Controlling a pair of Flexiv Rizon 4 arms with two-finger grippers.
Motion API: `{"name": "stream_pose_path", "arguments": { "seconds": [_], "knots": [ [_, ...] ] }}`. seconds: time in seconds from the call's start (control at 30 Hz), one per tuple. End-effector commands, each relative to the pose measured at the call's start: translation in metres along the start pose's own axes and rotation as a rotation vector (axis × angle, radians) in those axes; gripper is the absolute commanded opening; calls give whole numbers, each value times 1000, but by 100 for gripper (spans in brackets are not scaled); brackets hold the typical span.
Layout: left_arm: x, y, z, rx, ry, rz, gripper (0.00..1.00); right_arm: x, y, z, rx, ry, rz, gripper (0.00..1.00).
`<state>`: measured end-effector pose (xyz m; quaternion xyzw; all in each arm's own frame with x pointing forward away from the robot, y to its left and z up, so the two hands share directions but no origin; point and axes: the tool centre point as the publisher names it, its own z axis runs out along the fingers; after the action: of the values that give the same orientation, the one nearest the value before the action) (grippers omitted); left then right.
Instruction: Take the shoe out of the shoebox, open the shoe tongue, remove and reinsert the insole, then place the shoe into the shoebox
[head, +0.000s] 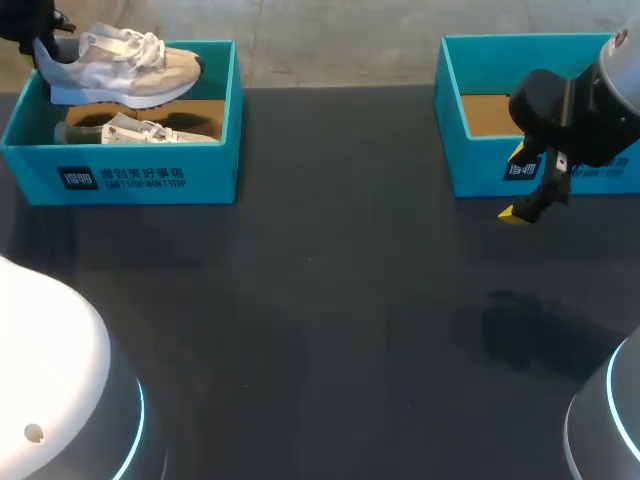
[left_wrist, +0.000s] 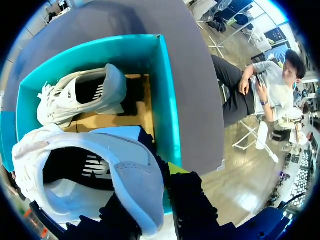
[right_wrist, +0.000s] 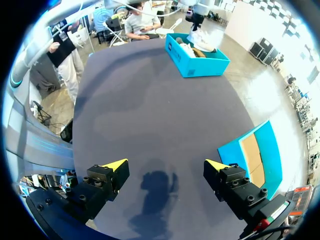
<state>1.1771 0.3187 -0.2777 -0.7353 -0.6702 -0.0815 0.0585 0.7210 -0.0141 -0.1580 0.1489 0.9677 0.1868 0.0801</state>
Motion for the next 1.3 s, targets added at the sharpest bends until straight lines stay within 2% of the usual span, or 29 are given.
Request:
{"name": "stream_pose_path", "arguments": {
  "seconds": [0.03, 0.47, 1.3],
  "knots": [
    [-1, 6, 6, -2, -2, -4, 0, -1, 1, 2, 3, 1, 1, 100],
    [-17, 17, 25, -3, -8, -15, 0, -1, 1, 2, 3, 1, 1, 100],
    [-35, 36, 64, -20, 3, -12, 0, -1, 1, 2, 3, 1, 1, 100]
  ]
}}
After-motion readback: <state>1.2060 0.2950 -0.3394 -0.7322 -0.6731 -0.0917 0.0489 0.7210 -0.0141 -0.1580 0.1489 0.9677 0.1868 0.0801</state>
